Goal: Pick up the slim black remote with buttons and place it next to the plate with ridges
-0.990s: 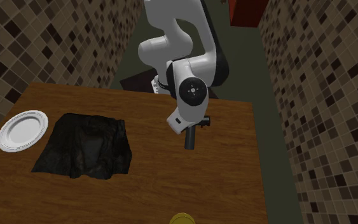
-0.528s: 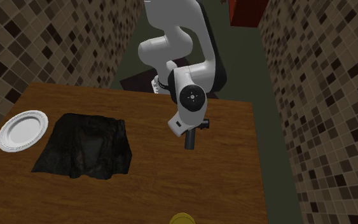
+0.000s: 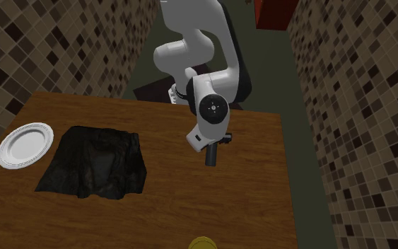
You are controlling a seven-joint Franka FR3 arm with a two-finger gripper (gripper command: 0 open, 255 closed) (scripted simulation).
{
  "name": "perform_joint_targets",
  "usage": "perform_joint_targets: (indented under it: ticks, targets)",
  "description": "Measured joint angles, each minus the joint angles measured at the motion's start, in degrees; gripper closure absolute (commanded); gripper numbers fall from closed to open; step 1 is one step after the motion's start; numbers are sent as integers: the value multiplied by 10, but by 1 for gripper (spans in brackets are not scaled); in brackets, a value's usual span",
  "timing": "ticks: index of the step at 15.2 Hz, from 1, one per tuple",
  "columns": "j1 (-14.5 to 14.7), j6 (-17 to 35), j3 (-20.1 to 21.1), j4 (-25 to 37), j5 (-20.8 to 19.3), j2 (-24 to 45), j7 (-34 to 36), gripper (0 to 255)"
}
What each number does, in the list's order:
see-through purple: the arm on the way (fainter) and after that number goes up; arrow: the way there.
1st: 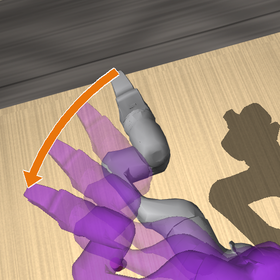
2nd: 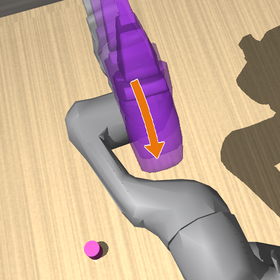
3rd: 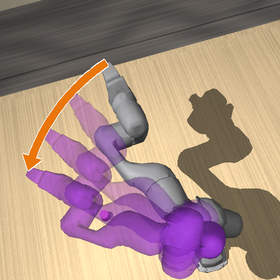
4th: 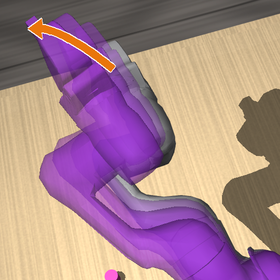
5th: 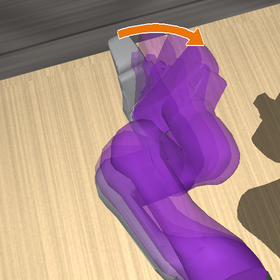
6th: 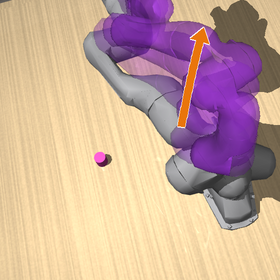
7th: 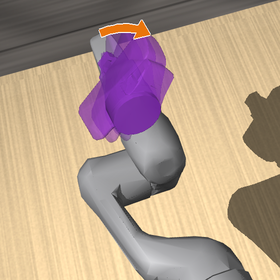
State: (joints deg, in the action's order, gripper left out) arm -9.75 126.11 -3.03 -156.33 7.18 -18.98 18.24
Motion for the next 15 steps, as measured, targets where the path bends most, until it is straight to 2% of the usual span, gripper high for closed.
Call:
perform_joint_targets:
  ticks: [9,15]
  targets:
    - [0,-3,0,1,0,-6,1,255]
    - [-1,-57,2,18,-5,-39,9,255]
